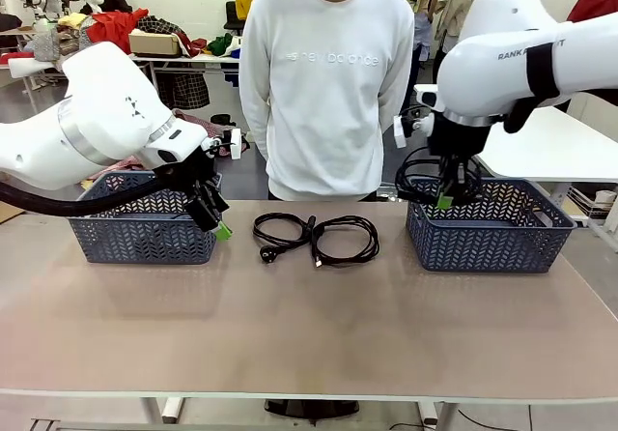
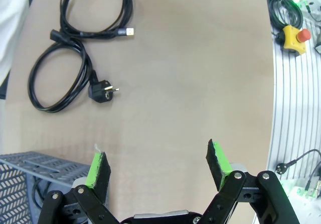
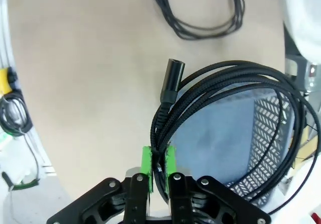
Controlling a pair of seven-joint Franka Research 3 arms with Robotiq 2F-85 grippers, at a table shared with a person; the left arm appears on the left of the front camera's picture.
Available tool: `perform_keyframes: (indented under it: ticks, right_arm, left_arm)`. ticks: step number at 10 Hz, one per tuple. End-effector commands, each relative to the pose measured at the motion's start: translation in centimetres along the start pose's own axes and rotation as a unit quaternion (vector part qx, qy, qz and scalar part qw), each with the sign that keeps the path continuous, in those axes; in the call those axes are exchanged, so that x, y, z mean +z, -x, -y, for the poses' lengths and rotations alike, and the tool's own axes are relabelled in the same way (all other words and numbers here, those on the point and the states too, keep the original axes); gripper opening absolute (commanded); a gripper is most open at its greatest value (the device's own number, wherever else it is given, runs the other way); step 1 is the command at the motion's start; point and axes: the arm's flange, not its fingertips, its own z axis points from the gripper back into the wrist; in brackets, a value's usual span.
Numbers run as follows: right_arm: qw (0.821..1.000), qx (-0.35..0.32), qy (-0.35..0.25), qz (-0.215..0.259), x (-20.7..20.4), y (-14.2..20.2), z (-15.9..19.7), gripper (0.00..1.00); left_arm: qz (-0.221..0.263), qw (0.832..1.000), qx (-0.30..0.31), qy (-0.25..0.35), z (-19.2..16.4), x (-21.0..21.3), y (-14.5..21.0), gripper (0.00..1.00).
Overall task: Organize the cables according to human instructions.
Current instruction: Pick up a bundle of cables and place it in the basket indicated by the human.
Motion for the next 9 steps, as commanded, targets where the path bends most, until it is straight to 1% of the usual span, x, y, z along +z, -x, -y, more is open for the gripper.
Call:
perform_keyframes:
  ticks: [1,3,5,9]
  right_arm:
    - [0.999,0.035,0.002,0.005,-0.1,2.1,2.6,0.13]
    - [0.998,0.059,0.003,0.019,-1.1,5.1,5.0,0.13]
    - [0.998,0.047,0.003,0.032,-2.3,7.9,7.1,0.13]
    - [0.998,0.033,-0.012,0.043,-5.0,10.2,8.3,0.13]
  left_arm:
    - [0.001,1.000,0.001,0.001,0.0,0.3,0.1,1.00]
    - [0.001,1.000,0.001,0.001,0.0,0.3,0.1,1.00]
    - [0.001,1.000,0.001,0.001,0.0,0.3,0.1,1.00]
    - [0.001,1.000,0.001,0.001,0.0,0.3,0.1,1.00]
